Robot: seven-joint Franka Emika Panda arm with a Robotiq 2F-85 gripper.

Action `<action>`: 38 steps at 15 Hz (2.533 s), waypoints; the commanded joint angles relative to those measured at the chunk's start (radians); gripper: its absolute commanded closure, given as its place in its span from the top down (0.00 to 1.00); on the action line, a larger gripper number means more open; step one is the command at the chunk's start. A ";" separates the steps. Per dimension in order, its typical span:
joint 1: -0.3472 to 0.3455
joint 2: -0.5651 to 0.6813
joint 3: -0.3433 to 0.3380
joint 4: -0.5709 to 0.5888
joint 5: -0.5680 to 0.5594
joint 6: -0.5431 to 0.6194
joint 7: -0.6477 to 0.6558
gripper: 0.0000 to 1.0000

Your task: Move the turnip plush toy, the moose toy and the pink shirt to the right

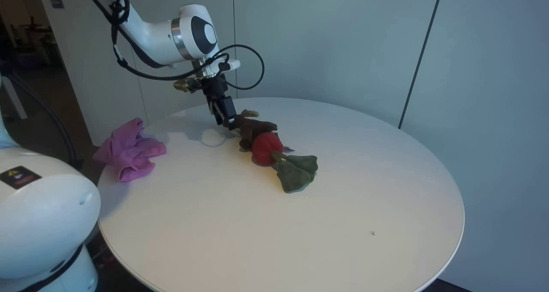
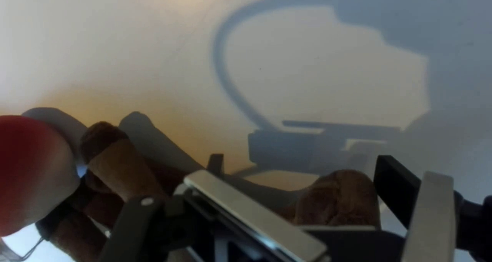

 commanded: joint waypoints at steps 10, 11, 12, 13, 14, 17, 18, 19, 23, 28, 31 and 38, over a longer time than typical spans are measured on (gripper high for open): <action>-0.021 0.018 -0.039 -0.034 -0.147 0.261 0.163 0.21; -0.021 0.016 -0.039 -0.037 -0.148 0.263 0.162 0.12; -0.021 0.016 -0.039 -0.039 -0.149 0.267 0.165 0.08; -0.019 0.013 -0.037 -0.042 -0.157 0.265 0.164 0.06; -0.018 0.007 -0.036 -0.041 -0.187 0.249 0.167 0.09; -0.036 -0.059 -0.047 0.002 -0.365 0.183 0.214 0.07; -0.045 -0.078 -0.050 0.018 -0.407 0.165 0.215 0.08; -0.060 -0.111 -0.057 0.043 -0.442 0.132 0.205 0.08; -0.135 -0.182 -0.074 0.120 -0.618 0.009 0.201 0.08; -0.177 -0.188 -0.088 0.106 -0.732 -0.230 0.232 0.08; -0.171 -0.168 -0.119 0.068 -0.619 -0.287 0.255 0.08; -0.185 -0.160 -0.159 -0.014 -0.499 -0.282 0.408 0.48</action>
